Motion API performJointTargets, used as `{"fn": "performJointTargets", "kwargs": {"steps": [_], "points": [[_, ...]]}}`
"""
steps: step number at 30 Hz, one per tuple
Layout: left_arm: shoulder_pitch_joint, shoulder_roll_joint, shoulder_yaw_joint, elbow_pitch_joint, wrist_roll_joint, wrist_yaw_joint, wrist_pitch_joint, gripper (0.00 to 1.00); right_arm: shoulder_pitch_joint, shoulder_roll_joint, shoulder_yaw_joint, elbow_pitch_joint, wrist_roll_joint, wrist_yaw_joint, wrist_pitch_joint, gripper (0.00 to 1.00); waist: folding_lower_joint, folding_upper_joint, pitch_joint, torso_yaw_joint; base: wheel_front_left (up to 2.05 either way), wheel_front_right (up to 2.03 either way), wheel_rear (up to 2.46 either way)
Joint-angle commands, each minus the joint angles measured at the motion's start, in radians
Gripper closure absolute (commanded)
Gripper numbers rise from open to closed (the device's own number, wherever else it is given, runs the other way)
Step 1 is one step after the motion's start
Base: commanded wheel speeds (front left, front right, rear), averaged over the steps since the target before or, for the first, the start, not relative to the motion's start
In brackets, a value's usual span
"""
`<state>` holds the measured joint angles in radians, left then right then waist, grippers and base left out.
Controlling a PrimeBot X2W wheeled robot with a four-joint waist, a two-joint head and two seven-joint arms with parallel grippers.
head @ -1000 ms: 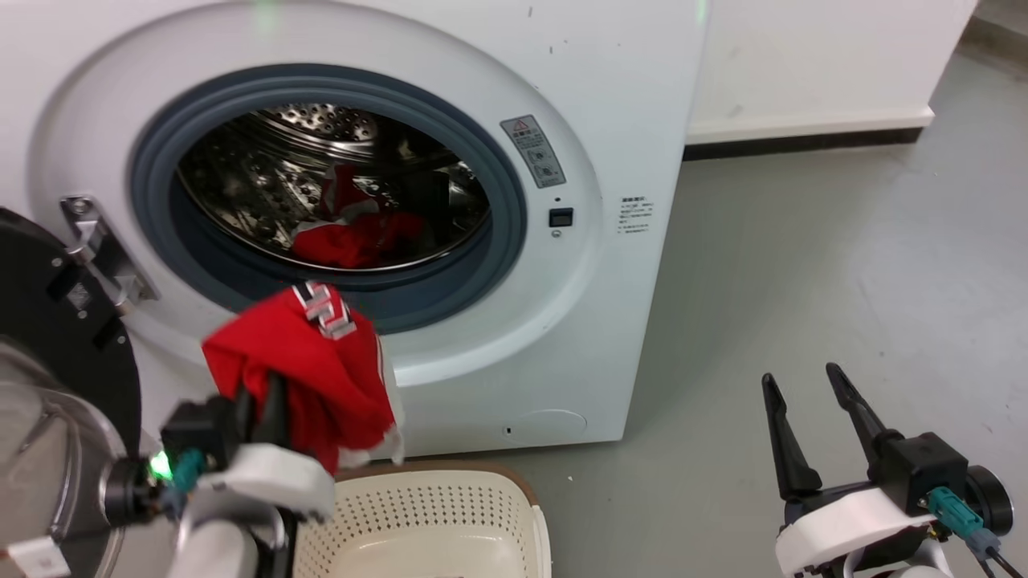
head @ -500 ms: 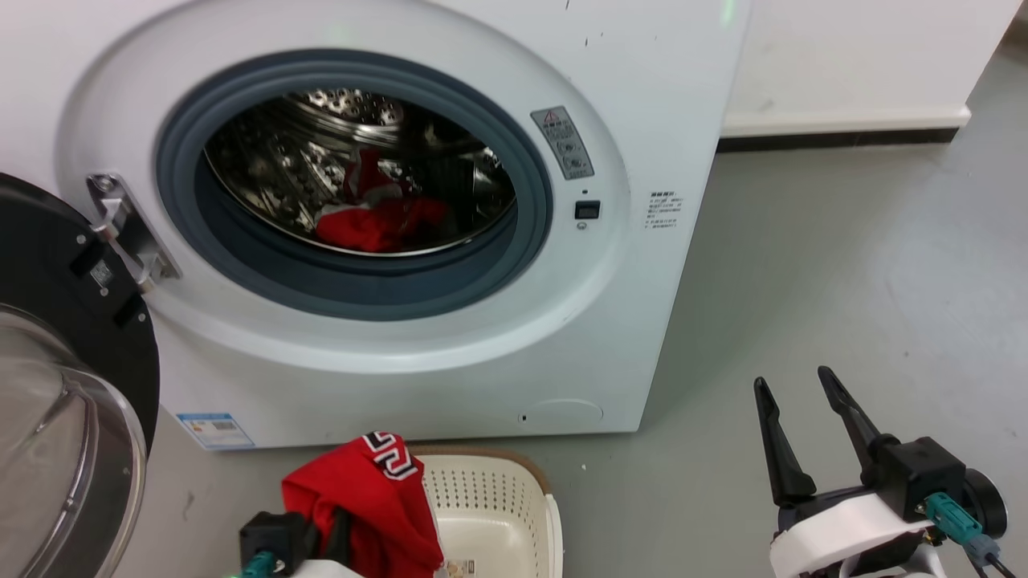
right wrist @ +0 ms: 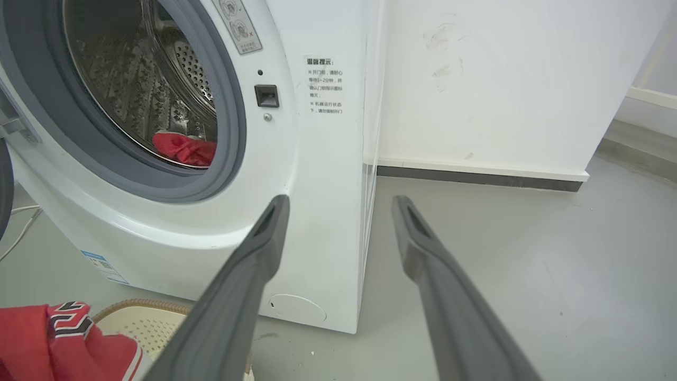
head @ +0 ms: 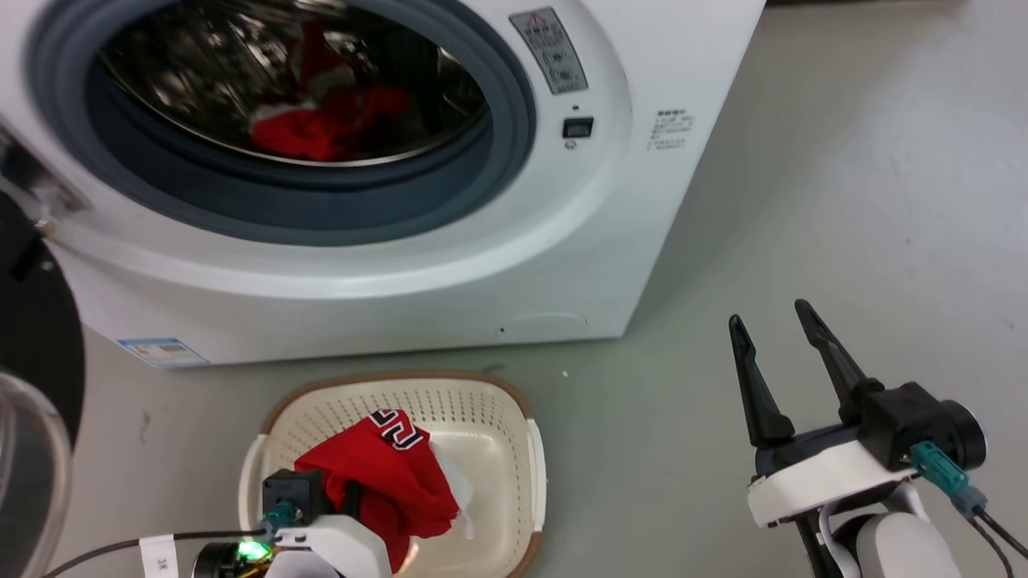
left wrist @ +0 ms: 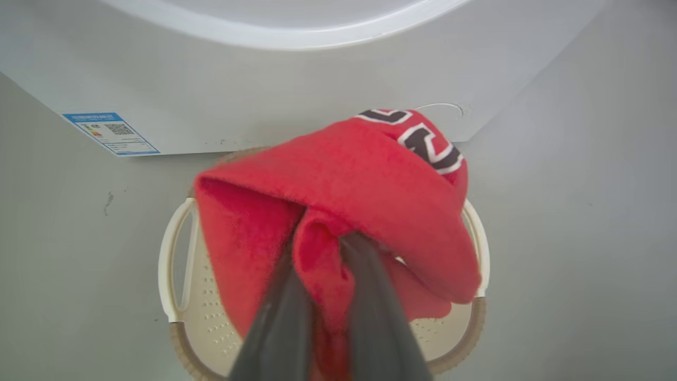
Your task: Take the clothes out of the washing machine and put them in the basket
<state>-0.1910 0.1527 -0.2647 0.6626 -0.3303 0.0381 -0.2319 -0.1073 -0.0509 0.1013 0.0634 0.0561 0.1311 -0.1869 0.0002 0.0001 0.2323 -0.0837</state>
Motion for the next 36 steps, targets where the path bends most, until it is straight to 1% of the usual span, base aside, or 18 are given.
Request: {"fn": "performJointTargets", "kwargs": {"steps": [1, 8, 12, 13, 19, 22, 26, 30, 36], "points": [[-0.038, 0.000, 0.003, 0.029, -0.004, -0.003, -0.009, 1.00, -0.030, 0.001, 0.000, 0.002, -0.002, -0.001, -0.010, 0.00, -0.0002, -0.0001, 0.076, -0.037, 0.00, 0.00, 0.00], [-0.147, -0.002, 0.015, 0.209, -0.014, -0.010, -0.020, 1.00, -0.077, 0.001, 0.001, 0.016, 0.007, -0.001, -0.026, 0.00, -0.0002, -0.0001, 0.199, -0.074, 0.00, 0.00, 0.00], [-0.217, 0.012, 0.029, 0.309, -0.020, -0.006, -0.027, 1.00, -0.112, 0.001, 0.010, 0.022, 0.016, -0.001, -0.041, 0.00, -0.0002, -0.0001, 0.268, -0.099, 0.00, 0.00, 0.00], [-0.217, 0.012, 0.029, 0.309, -0.020, -0.006, -0.027, 1.00, -0.112, 0.001, 0.010, 0.022, 0.016, -0.001, -0.041, 0.00, -0.0002, -0.0001, 0.268, -0.099, 0.00, 0.00, 0.00], [-0.298, 0.034, 0.047, 0.430, -0.026, 0.004, -0.032, 1.00, -0.163, 0.002, 0.024, 0.029, 0.020, -0.001, -0.055, 0.00, -0.0002, -0.0001, 0.360, -0.127, 0.00, 0.00, 0.00], [-0.331, 0.049, 0.053, 0.467, -0.025, 0.003, -0.034, 1.00, -0.182, 0.001, 0.027, 0.027, 0.025, -0.001, -0.061, 0.00, -0.0002, -0.0001, 0.401, -0.141, 0.00, 0.00, 0.00], [-0.366, 0.060, 0.079, 0.501, -0.038, 0.023, -0.034, 1.00, -0.210, 0.002, 0.032, 0.032, 0.026, -0.001, -0.069, 0.00, -0.0002, -0.0001, 0.461, -0.155, 0.00, 0.00, 0.00], [-0.376, 0.060, 0.090, 0.534, -0.046, 0.026, -0.033, 1.00, -0.225, 0.002, 0.039, 0.038, 0.032, -0.001, -0.072, 0.00, -0.0002, -0.0001, 0.485, -0.164, 0.00, 0.00, 0.00], [-0.405, 0.054, 0.081, 0.592, -0.050, 0.019, -0.024, 1.00, -0.241, 0.002, 0.046, 0.054, 0.037, -0.001, -0.077, 0.00, -0.0002, -0.0001, 0.502, -0.168, 0.00, 0.00, 0.00]]}}
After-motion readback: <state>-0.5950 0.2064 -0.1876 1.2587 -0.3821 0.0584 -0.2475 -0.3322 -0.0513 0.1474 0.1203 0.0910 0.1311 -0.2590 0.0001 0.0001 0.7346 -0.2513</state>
